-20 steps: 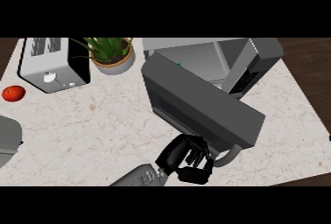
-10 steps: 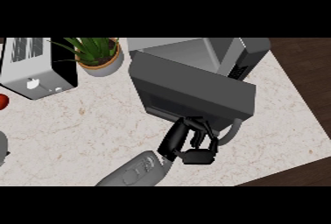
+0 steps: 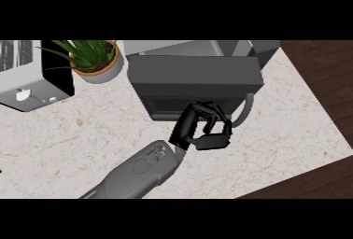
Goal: Pick up the milk, place it into the microwave and close the microwave
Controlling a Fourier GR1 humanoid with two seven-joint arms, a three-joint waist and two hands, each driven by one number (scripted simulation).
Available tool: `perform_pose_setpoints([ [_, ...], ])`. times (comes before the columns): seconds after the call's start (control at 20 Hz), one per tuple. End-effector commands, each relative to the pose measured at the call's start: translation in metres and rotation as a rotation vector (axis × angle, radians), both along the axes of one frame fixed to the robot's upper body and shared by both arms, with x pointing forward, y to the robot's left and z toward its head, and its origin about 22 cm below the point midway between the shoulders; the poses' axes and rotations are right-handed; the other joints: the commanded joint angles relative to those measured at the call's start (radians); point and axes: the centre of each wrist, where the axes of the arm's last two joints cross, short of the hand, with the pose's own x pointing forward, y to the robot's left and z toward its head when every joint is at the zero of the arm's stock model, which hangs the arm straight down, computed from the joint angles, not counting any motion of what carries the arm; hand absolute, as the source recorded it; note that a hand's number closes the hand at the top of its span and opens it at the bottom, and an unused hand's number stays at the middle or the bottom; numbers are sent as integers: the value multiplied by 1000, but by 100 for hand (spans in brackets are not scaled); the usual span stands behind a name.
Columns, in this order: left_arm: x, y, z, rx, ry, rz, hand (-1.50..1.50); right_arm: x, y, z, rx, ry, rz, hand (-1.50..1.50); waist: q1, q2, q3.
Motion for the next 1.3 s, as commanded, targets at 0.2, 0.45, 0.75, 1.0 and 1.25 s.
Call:
perform_pose_setpoints([
  [0.2, 32, 1, 24, -82, -22, 58, 150, 7, -6, 17, -13, -13, 5, -150, -24, 11, 1],
  [0.45, 46, 2, 33, -107, -54, 92, 150, 12, -11, 27, -23, -13, 13, -150, -37, 19, 2],
  [0.75, 53, 1, 40, -145, -51, 109, 150, 19, -15, 39, -25, -40, 27, -150, -60, 29, 4],
  [1.0, 53, 2, 36, -153, -76, 116, 150, 24, -25, 45, -37, -35, 8, -150, -61, 33, 6],
  [1.25, 55, 2, 36, -166, -84, 120, 150, 28, -33, 56, -54, -52, -13, -150, -67, 29, 6],
])
